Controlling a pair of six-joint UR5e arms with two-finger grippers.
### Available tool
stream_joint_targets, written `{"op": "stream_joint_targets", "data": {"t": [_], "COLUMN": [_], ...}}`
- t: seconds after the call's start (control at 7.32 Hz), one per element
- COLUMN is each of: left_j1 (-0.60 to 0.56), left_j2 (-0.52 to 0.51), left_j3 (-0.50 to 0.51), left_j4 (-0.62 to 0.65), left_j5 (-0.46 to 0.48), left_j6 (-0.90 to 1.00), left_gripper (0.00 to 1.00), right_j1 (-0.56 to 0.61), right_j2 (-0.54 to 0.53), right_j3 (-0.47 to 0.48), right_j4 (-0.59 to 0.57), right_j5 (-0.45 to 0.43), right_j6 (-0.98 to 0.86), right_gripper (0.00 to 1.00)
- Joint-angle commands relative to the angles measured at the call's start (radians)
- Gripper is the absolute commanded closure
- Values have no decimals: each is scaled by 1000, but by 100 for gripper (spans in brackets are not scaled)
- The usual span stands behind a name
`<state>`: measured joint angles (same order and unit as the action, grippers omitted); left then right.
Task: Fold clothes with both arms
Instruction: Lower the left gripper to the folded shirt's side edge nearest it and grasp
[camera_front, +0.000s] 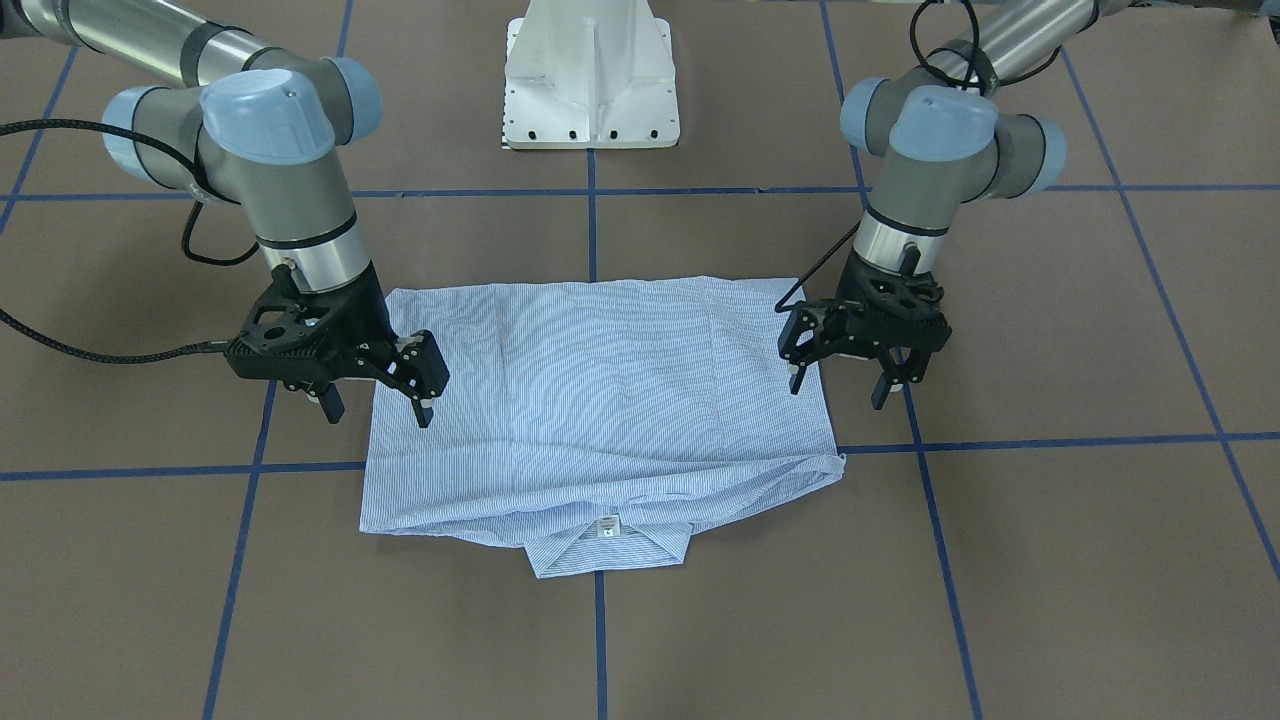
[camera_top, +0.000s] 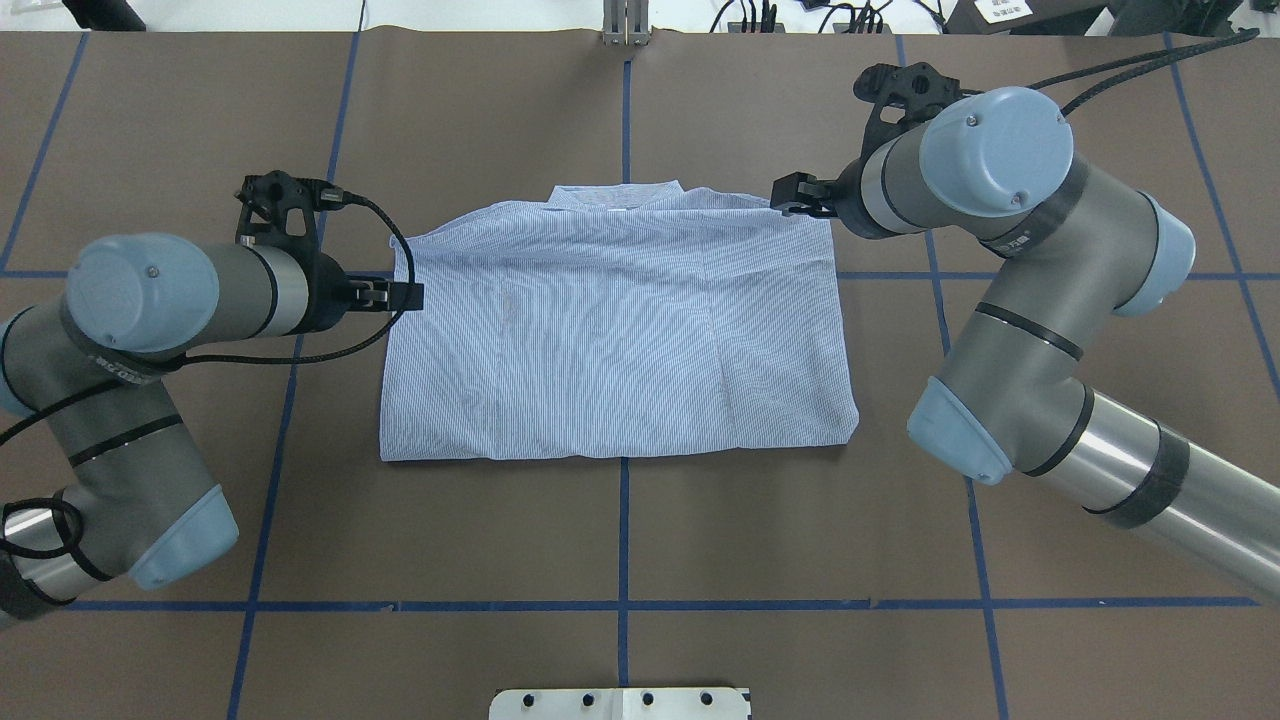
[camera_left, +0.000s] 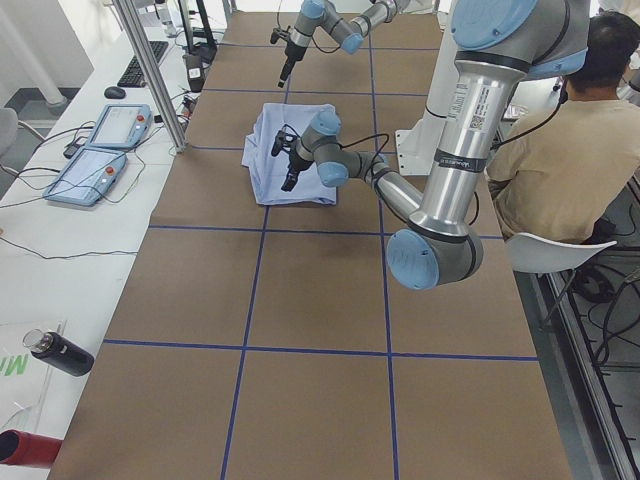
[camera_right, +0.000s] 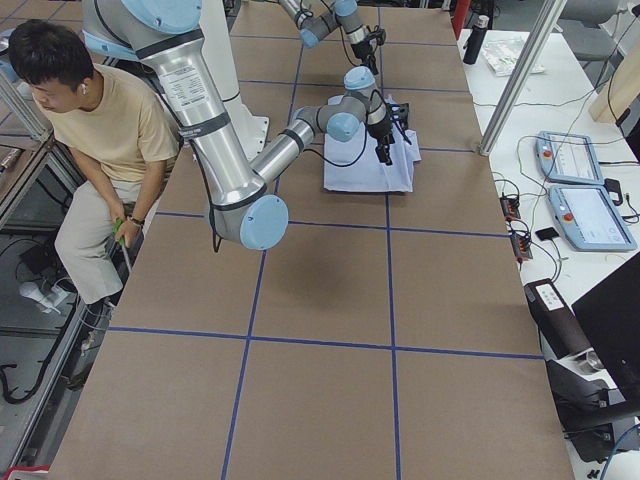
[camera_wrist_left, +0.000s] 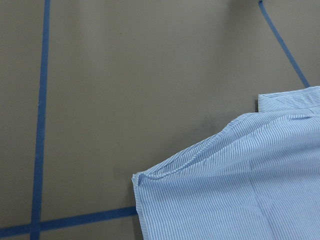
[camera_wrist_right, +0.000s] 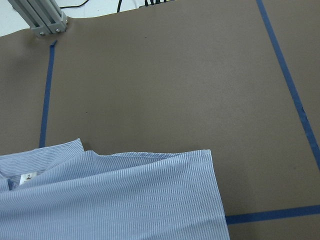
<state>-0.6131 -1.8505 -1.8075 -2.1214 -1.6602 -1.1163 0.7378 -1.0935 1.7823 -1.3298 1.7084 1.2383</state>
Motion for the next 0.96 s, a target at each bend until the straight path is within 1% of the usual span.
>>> {"op": "stream_joint_targets", "data": {"t": [0.0, 0.14, 0.27, 0.41, 0.55, 0.68, 0.82], "left_j1": [108, 128, 134, 137, 157, 173, 188], "left_j2": [28, 81, 114, 116, 114, 114, 111], "left_j3": [-15, -13, -10, 0, 7, 10, 10], "left_j4": [-56, -109, -135, -135, -135, -135, -135], "left_j5": [4, 4, 5, 7, 7, 11, 17], "left_j6": [-137, -143, -143, -143, -145, -145, -143], "left_gripper": [0, 0, 0, 0, 3, 14, 29], "right_j1": [-1, -3, -1, -1, -3, -3, -3], "right_j2": [-6, -5, -5, -5, -6, -6, -8], "right_j3": [8, 8, 8, 9, 11, 11, 11], "right_j4": [0, 0, 1, 0, 0, 0, 0], "right_j5": [0, 0, 0, -1, -1, -3, -3], "right_j6": [0, 0, 0, 0, 0, 0, 0], "right_gripper": [0, 0, 0, 0, 0, 0, 0]}}
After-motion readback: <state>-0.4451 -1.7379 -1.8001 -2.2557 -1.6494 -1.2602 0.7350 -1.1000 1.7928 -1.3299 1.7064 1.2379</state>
